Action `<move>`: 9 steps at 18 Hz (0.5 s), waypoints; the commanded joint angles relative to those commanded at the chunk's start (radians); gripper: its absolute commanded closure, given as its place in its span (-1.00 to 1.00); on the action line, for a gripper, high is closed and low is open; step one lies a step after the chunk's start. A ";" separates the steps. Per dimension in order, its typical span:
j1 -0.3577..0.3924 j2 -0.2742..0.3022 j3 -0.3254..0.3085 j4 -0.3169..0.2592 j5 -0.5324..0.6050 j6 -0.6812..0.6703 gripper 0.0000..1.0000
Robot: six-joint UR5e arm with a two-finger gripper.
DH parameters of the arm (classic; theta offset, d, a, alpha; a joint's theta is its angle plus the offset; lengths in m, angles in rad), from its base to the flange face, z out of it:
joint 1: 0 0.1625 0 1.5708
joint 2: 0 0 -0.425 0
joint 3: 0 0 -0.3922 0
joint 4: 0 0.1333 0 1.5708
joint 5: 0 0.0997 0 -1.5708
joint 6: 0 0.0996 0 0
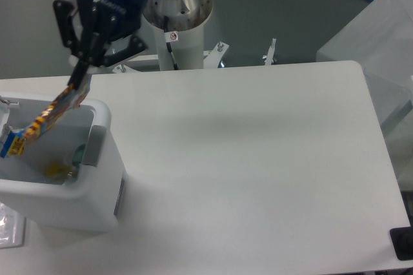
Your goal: Place the trash in the trash can
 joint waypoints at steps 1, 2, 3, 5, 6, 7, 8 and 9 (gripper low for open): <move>0.000 -0.003 0.000 0.000 0.000 0.005 1.00; -0.002 -0.009 -0.005 0.000 0.000 0.017 1.00; -0.008 -0.014 -0.014 0.002 0.000 0.031 1.00; -0.025 -0.023 -0.032 0.002 0.000 0.035 1.00; -0.037 -0.026 -0.047 0.002 0.000 0.035 1.00; -0.040 -0.029 -0.064 0.002 0.000 0.037 1.00; -0.040 -0.031 -0.074 0.002 0.000 0.037 1.00; -0.041 -0.040 -0.072 0.002 0.002 0.034 0.79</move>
